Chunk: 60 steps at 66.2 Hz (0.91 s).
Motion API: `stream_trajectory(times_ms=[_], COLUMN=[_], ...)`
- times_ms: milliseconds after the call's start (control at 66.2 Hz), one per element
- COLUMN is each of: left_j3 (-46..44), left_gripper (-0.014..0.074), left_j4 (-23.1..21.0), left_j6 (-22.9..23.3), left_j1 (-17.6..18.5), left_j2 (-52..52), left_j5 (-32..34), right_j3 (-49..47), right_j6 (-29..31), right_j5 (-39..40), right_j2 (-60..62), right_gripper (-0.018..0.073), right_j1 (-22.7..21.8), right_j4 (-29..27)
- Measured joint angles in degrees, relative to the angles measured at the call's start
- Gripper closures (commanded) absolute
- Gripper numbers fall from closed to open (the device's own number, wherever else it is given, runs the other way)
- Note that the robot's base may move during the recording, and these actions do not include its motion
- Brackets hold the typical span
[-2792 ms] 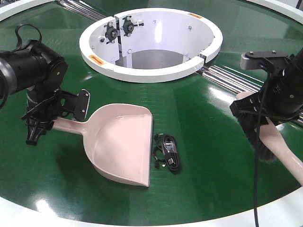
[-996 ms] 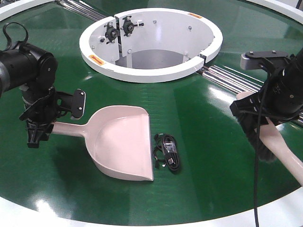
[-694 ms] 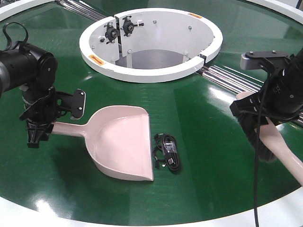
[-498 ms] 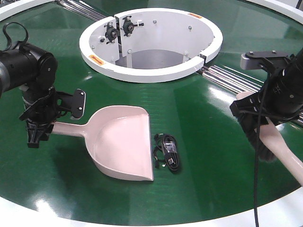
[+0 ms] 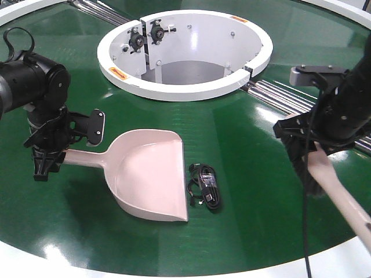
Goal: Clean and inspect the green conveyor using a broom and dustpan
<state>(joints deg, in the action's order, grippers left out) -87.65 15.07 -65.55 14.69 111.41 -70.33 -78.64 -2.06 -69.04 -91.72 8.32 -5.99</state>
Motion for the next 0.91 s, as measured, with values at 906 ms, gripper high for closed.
stream_trajectory(times_ms=[906], left_j3=[0.00], left_gripper=[0.0603], left_j4=[-0.06], left_j6=[-0.05], left_j1=[0.00], left_j2=[0.00], left_j5=[0.00], right_j3=[-20.44], right_j6=[-5.72], right_j5=[-0.98], right_j2=[-32.51], right_gripper=[0.0563], right_j1=[12.26], right_j4=[-1.16])
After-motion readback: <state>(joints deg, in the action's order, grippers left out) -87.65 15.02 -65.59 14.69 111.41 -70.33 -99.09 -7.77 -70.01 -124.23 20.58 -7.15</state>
